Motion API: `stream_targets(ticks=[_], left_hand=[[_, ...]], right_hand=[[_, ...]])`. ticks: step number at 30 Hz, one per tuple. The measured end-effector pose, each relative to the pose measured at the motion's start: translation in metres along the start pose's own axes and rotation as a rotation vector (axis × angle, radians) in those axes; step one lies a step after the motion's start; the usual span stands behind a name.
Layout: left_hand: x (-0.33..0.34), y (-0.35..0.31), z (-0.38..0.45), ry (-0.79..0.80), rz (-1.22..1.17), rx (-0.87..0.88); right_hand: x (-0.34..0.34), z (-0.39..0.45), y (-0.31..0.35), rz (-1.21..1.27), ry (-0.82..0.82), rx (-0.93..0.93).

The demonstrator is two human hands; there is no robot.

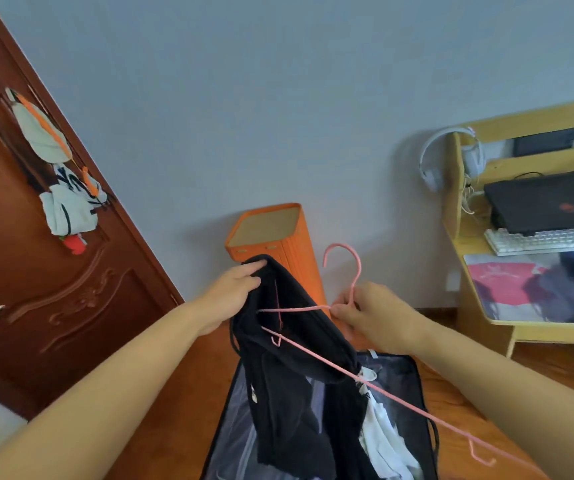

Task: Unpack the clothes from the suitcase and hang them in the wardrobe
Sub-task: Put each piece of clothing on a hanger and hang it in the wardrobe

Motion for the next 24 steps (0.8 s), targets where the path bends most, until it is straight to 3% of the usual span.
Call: stream_targets(ticks=[4,8,12,14,17,20,22,24], left_hand=[[0.023,-0.020,-0.024,0.035,0.221,0.255],[0.031,-0.041,-0.042,0.073,0.227,0.367],[0.035,-0.033,-0.049,0.131,-0.113,0.256],[0.040,-0.033,-0.048,0.111,-0.211,0.221],[0.040,-0.032,-0.038,-0.041,-0.275,0.223],[0.026,-0.022,-0.033,-0.142,-0.450,0.170],[0.015,-0.018,-0.035,-0.144,-0.468,0.132],[0.006,-0.016,-0.038,-0.119,-0.438,0.109]], right_hand=[[-0.007,0.009,-0.012,0.154,-0.284,0.137],[0.013,0.008,-0.016,0.136,-0.129,0.223],[0.002,0.006,-0.009,0.366,-0.253,0.289],[0.010,0.001,0.013,0.491,-0.140,0.268],[0.025,-0.006,0.033,0.479,0.058,0.235],[0.007,-0.013,0.022,0.428,0.117,0.252],[-0.020,-0.017,0.015,0.348,0.090,0.251],[-0.052,-0.018,0.011,0.326,-0.056,0.248]])
Point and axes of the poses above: each hand's wrist, its own z-axis towards the middle knuckle, its own x-axis out of the palm, y = z × x, the point moved 3 cm from there along z, towards the middle knuckle
